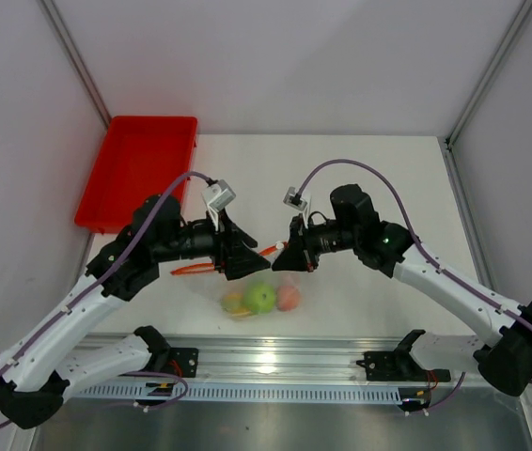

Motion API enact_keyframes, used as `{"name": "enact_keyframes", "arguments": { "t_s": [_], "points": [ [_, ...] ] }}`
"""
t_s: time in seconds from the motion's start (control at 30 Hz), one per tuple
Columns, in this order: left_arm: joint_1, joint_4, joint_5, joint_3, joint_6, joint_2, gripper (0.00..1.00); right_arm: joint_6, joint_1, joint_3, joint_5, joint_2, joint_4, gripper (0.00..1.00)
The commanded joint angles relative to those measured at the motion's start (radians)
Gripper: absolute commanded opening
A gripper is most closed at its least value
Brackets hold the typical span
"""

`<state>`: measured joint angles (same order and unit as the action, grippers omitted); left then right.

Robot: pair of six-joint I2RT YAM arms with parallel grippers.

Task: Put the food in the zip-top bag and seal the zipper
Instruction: Zip the zipper food storage bag at the center of the board.

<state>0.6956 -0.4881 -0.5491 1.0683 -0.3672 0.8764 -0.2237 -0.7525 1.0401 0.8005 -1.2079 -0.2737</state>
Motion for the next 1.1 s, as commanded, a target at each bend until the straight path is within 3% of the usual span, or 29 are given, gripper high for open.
{"name": "enact_keyframes", "arguments": {
  "t_s": [0.0,0.23,0.5,0.87,1.07],
  "points": [
    [0.085,0.054,0.086,0.056,0.102,0.016,0.77,0.066,-0.007,0.077,-0.08,0.011,-0.146,0.0],
    [0.097,0.148,0.034,0.002,0.1,0.022,0.55,0.08,-0.059,0.066,-0.067,0.06,-0.199,0.0],
    [0.099,0.174,0.021,0.009,0.111,0.061,0.51,0.067,-0.093,0.054,-0.052,0.094,-0.19,0.0],
    [0.116,0.189,-0.037,0.004,0.091,0.125,0.31,0.041,-0.094,0.028,-0.029,0.103,-0.142,0.0],
    [0.116,0.226,-0.094,-0.021,0.062,0.124,0.27,0.04,-0.094,0.018,-0.021,0.107,-0.133,0.0]
  ]
}}
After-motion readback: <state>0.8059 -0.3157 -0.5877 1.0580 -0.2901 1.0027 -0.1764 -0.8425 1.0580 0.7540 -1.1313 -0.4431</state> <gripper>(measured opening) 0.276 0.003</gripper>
